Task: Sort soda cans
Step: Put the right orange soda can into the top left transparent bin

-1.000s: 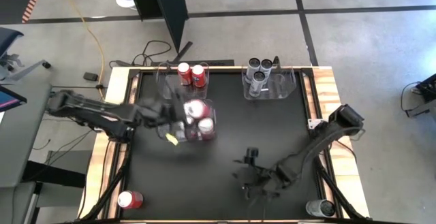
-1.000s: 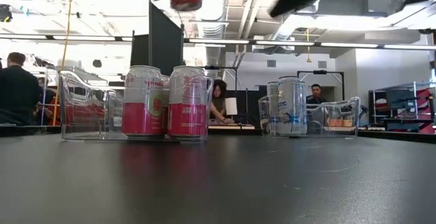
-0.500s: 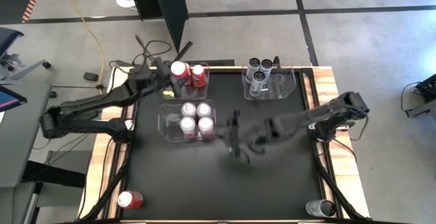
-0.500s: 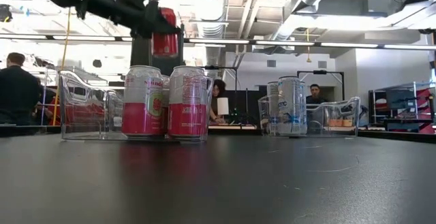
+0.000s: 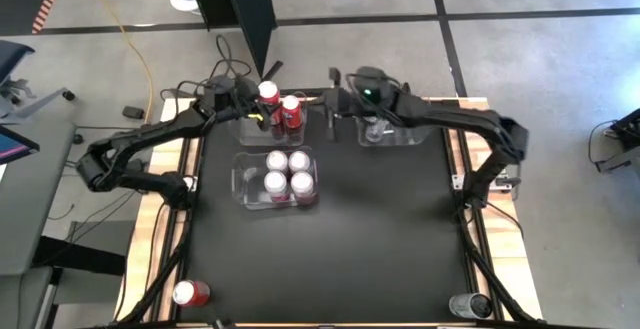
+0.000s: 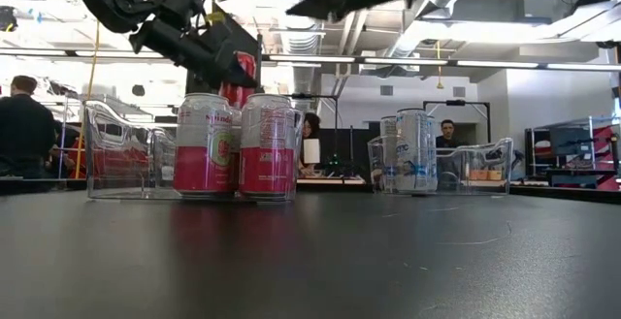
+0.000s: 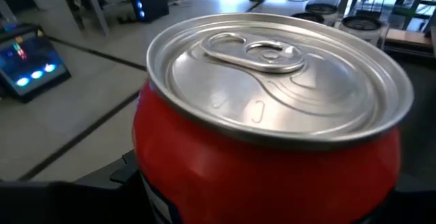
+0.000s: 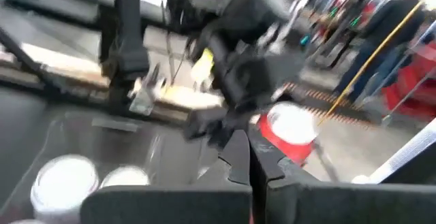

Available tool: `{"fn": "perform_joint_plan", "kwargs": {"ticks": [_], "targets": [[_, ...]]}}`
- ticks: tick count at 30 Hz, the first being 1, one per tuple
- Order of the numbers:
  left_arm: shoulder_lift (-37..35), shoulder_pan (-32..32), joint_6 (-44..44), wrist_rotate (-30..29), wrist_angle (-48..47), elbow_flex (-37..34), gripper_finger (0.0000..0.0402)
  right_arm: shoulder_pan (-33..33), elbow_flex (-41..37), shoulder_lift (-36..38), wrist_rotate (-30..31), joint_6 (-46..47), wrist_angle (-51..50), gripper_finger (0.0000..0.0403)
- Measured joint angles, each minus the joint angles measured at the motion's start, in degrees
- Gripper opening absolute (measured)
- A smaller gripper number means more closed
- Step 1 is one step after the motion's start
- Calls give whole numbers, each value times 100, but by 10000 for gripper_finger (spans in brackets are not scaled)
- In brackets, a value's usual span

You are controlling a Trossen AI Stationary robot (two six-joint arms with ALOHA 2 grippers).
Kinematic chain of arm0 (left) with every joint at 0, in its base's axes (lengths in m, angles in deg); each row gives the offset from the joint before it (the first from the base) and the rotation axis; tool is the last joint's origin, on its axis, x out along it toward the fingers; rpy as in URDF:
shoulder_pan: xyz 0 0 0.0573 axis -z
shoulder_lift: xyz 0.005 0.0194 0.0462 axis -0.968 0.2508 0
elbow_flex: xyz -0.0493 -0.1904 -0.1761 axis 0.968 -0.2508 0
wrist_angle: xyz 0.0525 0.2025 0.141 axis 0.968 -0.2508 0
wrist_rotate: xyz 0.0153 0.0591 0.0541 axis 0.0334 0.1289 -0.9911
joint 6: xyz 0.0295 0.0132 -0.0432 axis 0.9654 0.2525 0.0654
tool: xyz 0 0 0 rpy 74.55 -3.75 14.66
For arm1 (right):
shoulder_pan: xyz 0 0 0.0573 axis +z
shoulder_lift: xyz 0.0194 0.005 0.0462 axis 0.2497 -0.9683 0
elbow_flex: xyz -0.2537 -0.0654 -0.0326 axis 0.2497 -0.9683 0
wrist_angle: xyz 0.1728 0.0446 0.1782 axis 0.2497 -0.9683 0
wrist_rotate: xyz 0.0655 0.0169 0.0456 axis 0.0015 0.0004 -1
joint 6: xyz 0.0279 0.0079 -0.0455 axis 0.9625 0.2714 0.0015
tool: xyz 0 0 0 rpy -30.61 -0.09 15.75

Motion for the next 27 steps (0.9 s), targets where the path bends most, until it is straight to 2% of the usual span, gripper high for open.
{"fn": "perform_joint_plan", "kwargs": {"ticks": [5, 10, 14, 19, 27], "targets": [[-28, 4, -91, -28, 15, -119, 287, -190, 528, -724, -194, -123, -236, 2], [-28, 84, -245, -47, 591, -367, 287, -320, 800, -1038, -268, -229, -194, 1], [-13, 221, -225, -286, 627, -648, 287, -448, 869, -1019, -304, -255, -176, 1], [-33, 388, -234, -291, 1679, -1100, 287, -631, 869, -855, -567, -248, -217, 0], [-29, 413, -332, -582, 1993, -1580, 287, -723, 869, -806, -571, -250, -205, 0]]}}
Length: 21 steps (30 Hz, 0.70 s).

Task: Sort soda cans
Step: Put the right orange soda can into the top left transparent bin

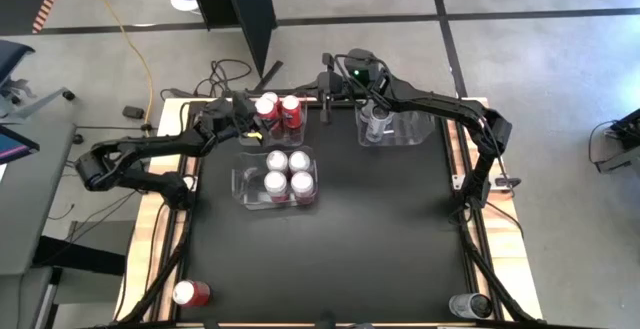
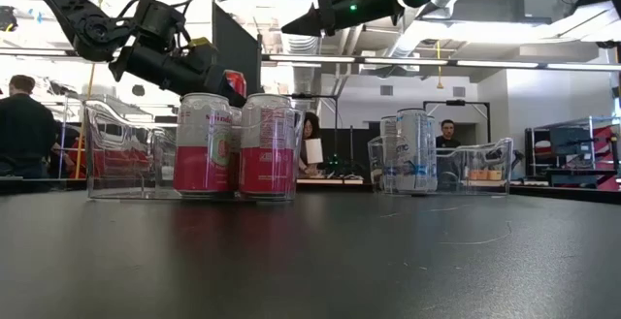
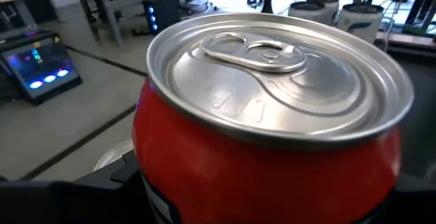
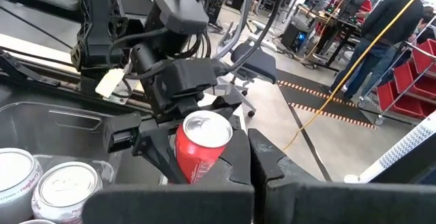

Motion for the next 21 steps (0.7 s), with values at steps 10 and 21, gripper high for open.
{"fn": "perform_joint_plan", "kwargs": {"ticks": [10, 21], "targets": [[193, 7, -52, -273, -18, -151, 287, 19, -1, 2, 0, -37, 25, 0], [1539, 9, -439, -333, 971, -149, 287, 100, -2, 4, -1, -37, 19, 0]]}}
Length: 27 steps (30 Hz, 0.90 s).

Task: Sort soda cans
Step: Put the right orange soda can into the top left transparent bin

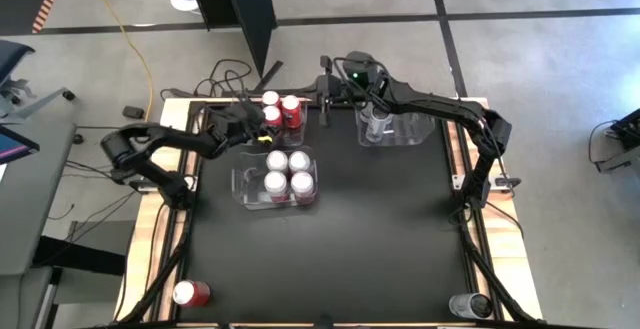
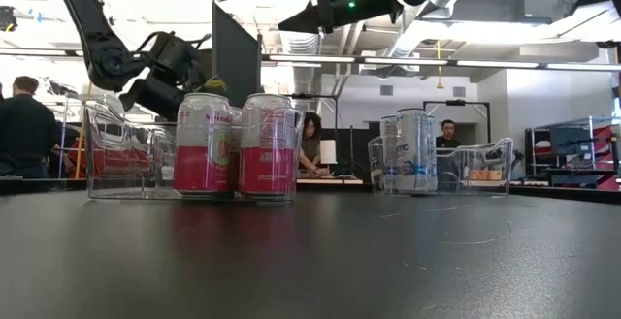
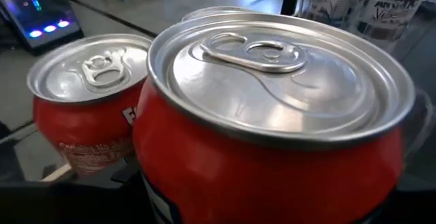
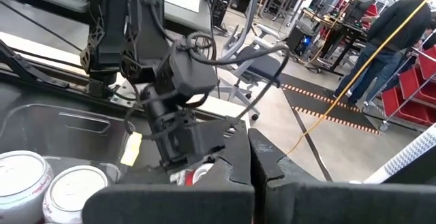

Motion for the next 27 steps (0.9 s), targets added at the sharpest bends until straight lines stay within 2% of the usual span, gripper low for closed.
{"fn": "perform_joint_plan", "kwargs": {"ticks": [9, 27], "targets": [[636, 4, -172, 195, 896, 15, 287, -2, -2, 0, 1, 0, -4, 0], [707, 4, -418, 229, 838, 24, 290, -2, -4, 0, 1, 20, -7, 0]]}}
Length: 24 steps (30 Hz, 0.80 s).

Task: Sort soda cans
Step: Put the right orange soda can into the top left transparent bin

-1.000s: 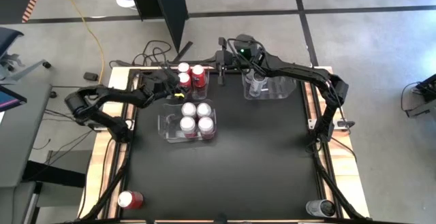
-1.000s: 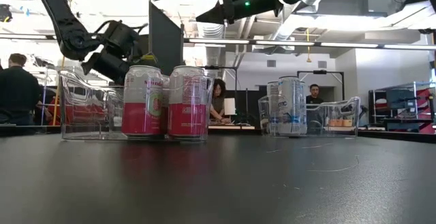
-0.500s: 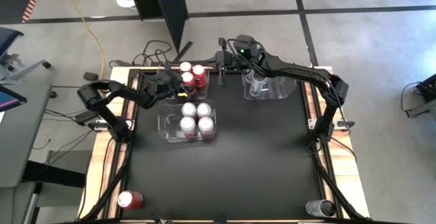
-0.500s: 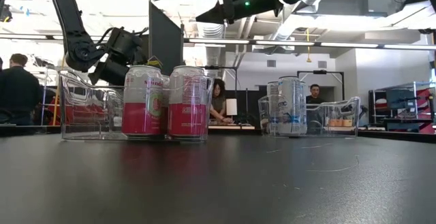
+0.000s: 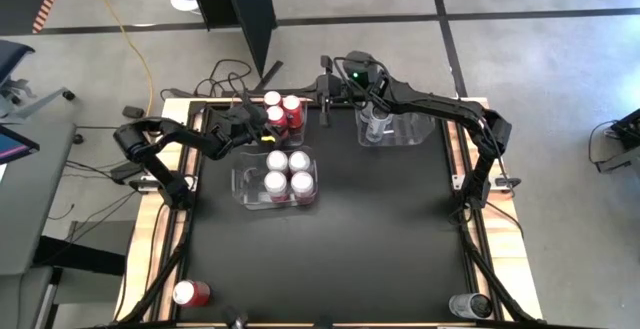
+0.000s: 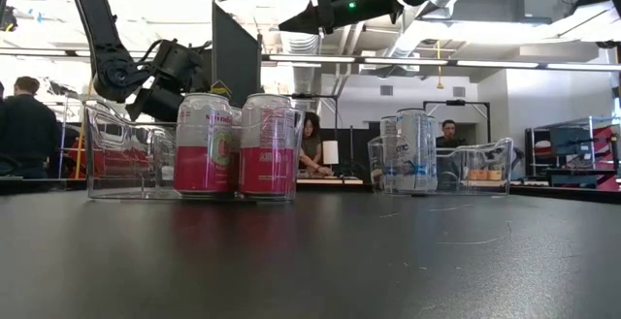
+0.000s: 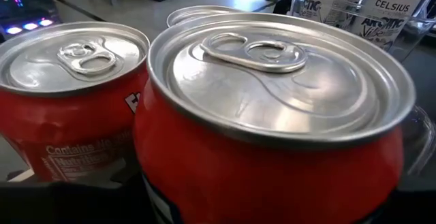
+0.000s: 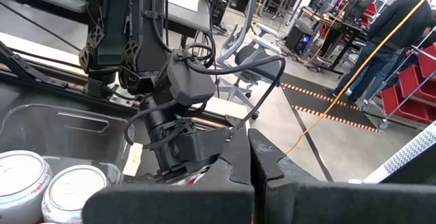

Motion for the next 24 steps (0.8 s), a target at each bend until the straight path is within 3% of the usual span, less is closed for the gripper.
{"fn": "perform_joint_plan", "kwargs": {"ticks": [4, 6, 16, 24], "targets": [[2, 0, -37, -1, -4, 0, 367, 0, 0, 0, 0, 22, 0, 0], [2, 0, -40, -18, -13, 0, 384, 0, 0, 0, 0, 22, 0, 0], [-121, -2, -81, -35, -84, -15, 370, 0, 0, 0, 0, 37, -2, 0], [-638, 2, -85, 34, -293, -26, 372, 0, 0, 0, 0, 31, -11, 0]]}}
